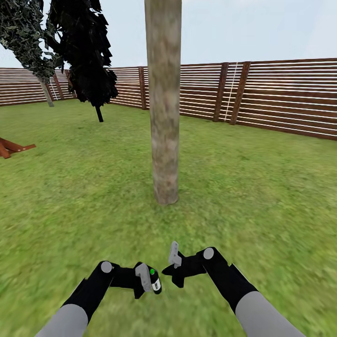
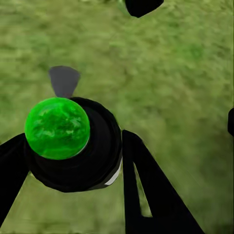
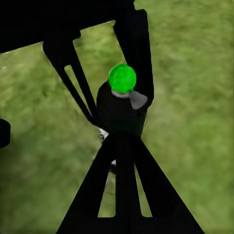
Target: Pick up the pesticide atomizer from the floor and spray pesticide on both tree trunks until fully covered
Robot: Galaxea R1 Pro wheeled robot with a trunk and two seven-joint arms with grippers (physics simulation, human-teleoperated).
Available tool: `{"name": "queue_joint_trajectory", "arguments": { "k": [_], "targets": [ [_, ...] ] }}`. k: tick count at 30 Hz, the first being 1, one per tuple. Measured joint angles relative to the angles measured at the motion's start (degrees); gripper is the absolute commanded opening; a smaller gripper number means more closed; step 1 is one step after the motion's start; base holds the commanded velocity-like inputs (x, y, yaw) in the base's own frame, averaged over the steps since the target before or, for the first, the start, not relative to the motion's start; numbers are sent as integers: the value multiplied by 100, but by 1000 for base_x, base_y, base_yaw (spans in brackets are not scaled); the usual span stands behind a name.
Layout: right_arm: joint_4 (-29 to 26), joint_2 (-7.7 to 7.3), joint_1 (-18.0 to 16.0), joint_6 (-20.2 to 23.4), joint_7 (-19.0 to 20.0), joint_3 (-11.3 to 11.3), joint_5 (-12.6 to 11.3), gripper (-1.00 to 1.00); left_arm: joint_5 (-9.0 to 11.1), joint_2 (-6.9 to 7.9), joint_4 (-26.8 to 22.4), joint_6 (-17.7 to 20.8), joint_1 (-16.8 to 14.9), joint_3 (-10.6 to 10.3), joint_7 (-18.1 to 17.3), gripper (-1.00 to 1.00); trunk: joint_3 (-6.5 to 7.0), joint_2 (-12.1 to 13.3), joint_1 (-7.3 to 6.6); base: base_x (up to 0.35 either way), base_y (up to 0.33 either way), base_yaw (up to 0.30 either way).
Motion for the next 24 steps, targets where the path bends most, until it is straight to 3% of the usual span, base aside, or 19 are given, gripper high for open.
{"name": "queue_joint_trajectory", "arguments": {
  "k": [2,5,6,8,10,11,12,13,14,15,16,17,18,19,20,21,22,24],
  "targets": [
    [0,-2,-1,0,3,0,0,-100,-225,351,13,197,-102,-2,1,-100,-1,0,0,0,0,0],
    [12,-2,1,0,-1,-5,0,-100,-430,630,4,347,-118,67,31,-100,-1,0,0,0,0,0],
    [19,-4,1,0,-7,-20,-1,-100,-420,689,-1,358,-119,186,160,-100,-1,0,0,0,0,0],
    [120,-13,2,0,-94,-61,-4,-100,-406,730,-5,336,-58,838,833,-100,-1,0,0,0,0,0],
    [511,-39,2,-5,-653,-164,-4,-100,-398,740,1,333,-36,1131,1053,-100,-1,0,0,0,0,0],
    [843,-48,3,-11,-1196,-425,-2,-100,-376,744,4,343,-29,1297,1157,-100,-1,0,0,0,0,0],
    [1222,-52,3,-35,-1790,-868,-5,-100,-301,743,5,354,-26,1645,1352,-100,-1,0,0,0,0,0],
    [1673,-55,3,-179,-2513,-1641,-3,-100,-160,715,10,362,-24,2259,1701,-100,-1,0,0,0,0,0],
    [1987,-73,2,-427,-3072,-2393,-5,100,-115,698,89,364,-22,2711,1954,-100,-1,0,0,0,0,0],
    [2337,-162,3,-719,-3676,-3130,-1,100,-93,690,279,361,-20,3027,2200,-100,-2,0,1,0,0,0],
    [2570,-266,4,-848,-4004,-3443,-4,100,-71,687,422,362,-20,3157,2384,-100,-1,0,0,0,0,0],
    [2772,-374,7,-916,-4232,-3602,-6,100,-49,686,577,364,-20,3276,2644,-100,-1,0,0,0,0,0],
    [2918,-531,31,-968,-4406,-3731,-13,100,-11,676,810,364,-20,3436,3117,-100,-2,0,0,0,0,0],
    [2956,-614,65,-1000,-4455,-3806,-19,100,26,672,941,361,-20,3500,3399,-100,-1,0,0,0,0,0],
    [2985,-743,147,-1081,-4494,-4036,-19,100,70,667,1154,359,-20,3553,3789,-100,-2,0,0,0,0,0],
    [2999,-892,232,-1177,-4515,-4352,-18,100,108,658,1366,357,-18,3579,4060,-100,-2,0,0,0,0,0],
    [3008,-1089,354,-1351,-4527,-4807,-16,100,132,640,1595,353,-17,3593,4247,-100,-2,0,0,0,0,0],
    [3021,-1414,584,-1657,-4514,-5460,-23,100,161,579,1742,337,-20,3608,4347,-100,-1,0,0,0,0,0]
  ]
}}
